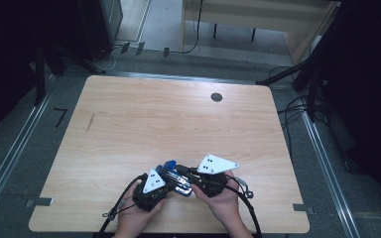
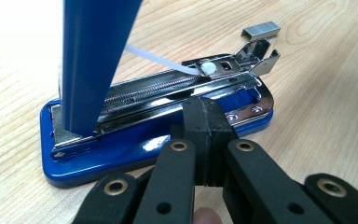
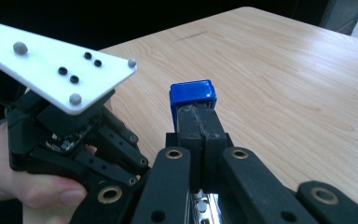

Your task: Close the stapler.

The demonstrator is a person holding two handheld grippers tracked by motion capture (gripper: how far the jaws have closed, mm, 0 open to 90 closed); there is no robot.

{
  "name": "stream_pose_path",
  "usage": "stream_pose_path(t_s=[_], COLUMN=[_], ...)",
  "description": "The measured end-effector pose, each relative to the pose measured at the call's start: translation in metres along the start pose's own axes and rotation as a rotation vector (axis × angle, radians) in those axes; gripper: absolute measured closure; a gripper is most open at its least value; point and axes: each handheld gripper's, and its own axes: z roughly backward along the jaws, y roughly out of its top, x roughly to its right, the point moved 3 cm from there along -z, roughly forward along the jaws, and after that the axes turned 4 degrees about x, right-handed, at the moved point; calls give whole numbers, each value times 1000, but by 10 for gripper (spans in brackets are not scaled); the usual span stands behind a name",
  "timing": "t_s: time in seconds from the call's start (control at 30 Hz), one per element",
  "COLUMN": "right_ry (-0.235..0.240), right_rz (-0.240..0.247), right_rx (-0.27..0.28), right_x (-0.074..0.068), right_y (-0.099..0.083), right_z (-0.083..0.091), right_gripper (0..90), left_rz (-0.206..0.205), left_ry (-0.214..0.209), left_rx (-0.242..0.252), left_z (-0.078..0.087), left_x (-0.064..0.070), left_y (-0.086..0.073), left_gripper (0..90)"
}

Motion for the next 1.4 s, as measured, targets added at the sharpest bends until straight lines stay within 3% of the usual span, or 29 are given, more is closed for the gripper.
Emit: stream_pose_path(t_s=[1.4], right_ry=[33], right_rz=[22], right_rx=[18], right_x=[-5], right_y=[24], right_z=[-35], right_gripper=[900], left_rz=[-19], left_ry=[11], left_rx=[8], left_z=[-1], left_x=[2], left_y=[0], left_gripper=[900])
